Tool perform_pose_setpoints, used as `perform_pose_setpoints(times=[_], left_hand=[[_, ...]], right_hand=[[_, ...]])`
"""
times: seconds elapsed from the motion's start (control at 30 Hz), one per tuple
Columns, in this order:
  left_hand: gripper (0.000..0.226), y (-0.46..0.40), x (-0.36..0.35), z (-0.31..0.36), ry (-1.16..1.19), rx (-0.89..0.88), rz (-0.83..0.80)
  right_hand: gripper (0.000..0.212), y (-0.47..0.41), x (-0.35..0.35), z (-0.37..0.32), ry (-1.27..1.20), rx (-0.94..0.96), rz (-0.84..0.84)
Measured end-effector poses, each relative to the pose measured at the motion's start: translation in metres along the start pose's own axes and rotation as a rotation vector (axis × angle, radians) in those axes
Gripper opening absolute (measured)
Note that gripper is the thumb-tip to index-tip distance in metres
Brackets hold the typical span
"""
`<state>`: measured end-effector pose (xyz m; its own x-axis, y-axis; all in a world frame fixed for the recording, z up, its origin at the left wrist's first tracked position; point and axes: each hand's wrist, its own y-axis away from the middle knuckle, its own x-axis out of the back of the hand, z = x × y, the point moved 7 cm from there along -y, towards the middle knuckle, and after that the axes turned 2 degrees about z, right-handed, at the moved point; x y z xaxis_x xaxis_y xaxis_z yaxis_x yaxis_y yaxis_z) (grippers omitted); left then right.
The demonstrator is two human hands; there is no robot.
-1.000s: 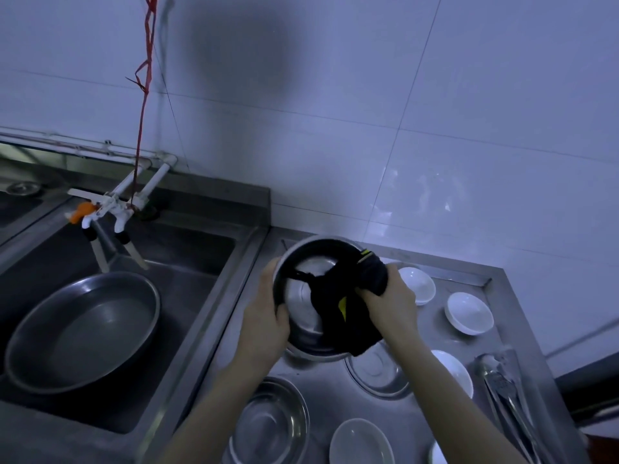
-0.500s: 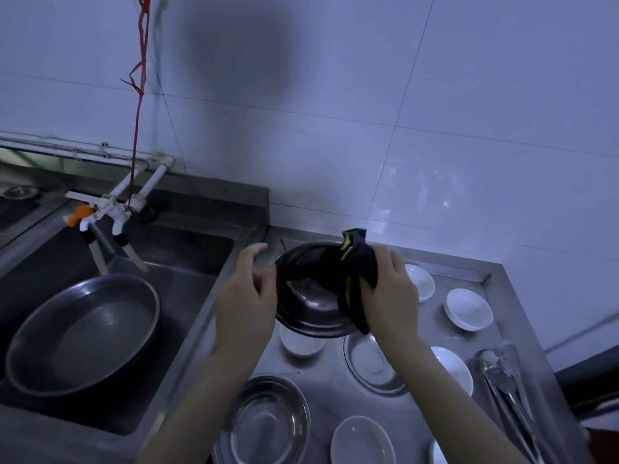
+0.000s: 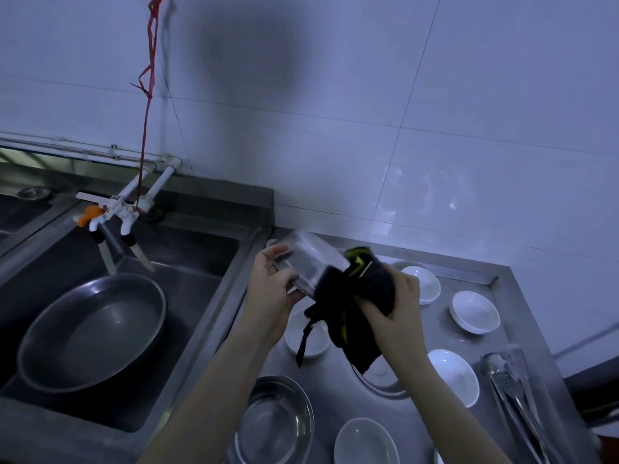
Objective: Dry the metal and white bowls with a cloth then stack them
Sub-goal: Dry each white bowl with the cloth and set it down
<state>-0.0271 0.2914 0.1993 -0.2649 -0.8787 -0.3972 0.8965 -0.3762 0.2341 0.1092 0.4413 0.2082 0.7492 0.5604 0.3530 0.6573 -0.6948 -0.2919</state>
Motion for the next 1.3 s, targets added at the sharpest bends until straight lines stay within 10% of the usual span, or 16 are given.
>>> perform_pose_setpoints(times=[0.23,0.43,0.67,0.93,1.17,1.3], left_hand=[[0.042,0.02,-0.031,0.005,-0.117,-0.007,-0.245],[0.038,0.029,-0.039,0.0,-0.128,0.024,-0.323],[0.041,0.022,-0.031,0.012,0.083,0.074,-0.313],[0.054,0.027,-0.023,0.014,-0.08,0.038,-0.484],[0.041,0.015,-0.01,0.014,0.138,0.113,-0.32],[0.031,0.007,-0.011,0.019,0.21,0.026,-0.098]], right_hand=[[0.054,0.016,-0.028,-0.032,0.204,0.277,-0.183],[0.041,-0.026,-0.034,-0.041,-0.111,0.057,-0.18],[0.051,0.025,-0.053,-0.045,0.241,0.585,-0.229],[0.041,-0.049,-0.041,-0.037,-0.181,-0.006,-0.21],[0.052,0.012,-0.059,-0.049,0.178,0.563,-0.295],[0.049,-0.01,-0.063,-0.041,0.036,0.399,-0.272]])
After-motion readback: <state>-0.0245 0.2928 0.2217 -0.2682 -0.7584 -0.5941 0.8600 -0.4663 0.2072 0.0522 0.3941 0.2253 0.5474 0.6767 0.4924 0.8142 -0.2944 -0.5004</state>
